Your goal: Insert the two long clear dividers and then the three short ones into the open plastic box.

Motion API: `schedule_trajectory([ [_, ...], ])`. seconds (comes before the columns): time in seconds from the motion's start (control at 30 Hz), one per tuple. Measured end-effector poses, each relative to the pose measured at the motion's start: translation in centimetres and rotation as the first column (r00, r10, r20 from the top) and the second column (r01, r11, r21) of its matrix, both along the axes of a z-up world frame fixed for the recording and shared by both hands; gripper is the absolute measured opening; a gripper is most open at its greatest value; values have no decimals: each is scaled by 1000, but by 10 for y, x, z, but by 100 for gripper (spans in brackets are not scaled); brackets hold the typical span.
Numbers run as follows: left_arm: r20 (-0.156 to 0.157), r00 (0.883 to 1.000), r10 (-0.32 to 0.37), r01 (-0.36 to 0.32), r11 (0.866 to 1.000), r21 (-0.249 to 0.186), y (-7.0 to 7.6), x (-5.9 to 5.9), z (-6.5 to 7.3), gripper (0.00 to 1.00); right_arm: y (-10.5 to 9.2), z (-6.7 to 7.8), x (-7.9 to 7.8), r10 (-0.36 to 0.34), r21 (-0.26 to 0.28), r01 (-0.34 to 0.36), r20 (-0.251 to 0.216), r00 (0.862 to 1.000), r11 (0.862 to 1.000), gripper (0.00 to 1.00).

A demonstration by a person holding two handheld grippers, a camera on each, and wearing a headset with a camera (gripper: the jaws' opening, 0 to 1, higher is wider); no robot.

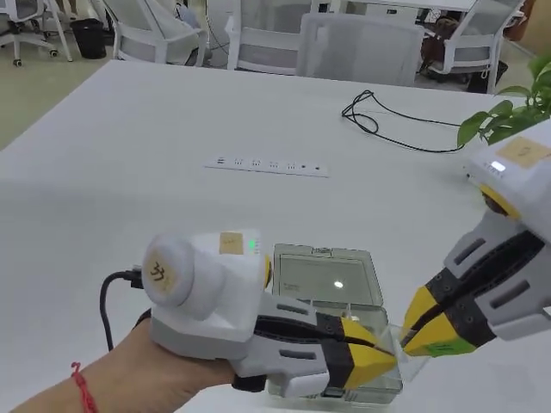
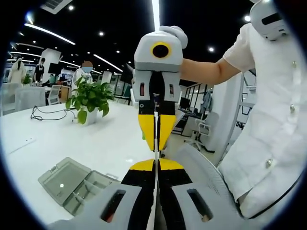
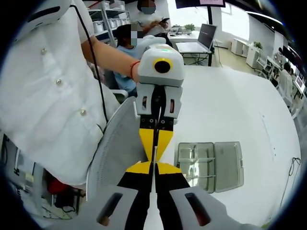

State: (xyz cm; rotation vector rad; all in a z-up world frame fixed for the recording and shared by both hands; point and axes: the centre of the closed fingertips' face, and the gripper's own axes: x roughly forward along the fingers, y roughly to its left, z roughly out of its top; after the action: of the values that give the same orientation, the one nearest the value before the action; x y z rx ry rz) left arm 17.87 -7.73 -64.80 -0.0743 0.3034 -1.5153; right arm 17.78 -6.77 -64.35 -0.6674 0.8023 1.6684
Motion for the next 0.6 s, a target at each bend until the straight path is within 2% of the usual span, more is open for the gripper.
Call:
schedule_trajectory([
  [0.2, 20, 1000, 0, 0, 1000, 7, 0, 0, -1, 0, 0, -1, -1, -4, 0, 4, -6, 1000, 1000, 3],
  [0.6, 39, 999, 16, -17, 1000, 26, 2, 1, -6, 0, 2, -3, 3, -6, -2, 6, 21, 1000, 1000, 3],
])
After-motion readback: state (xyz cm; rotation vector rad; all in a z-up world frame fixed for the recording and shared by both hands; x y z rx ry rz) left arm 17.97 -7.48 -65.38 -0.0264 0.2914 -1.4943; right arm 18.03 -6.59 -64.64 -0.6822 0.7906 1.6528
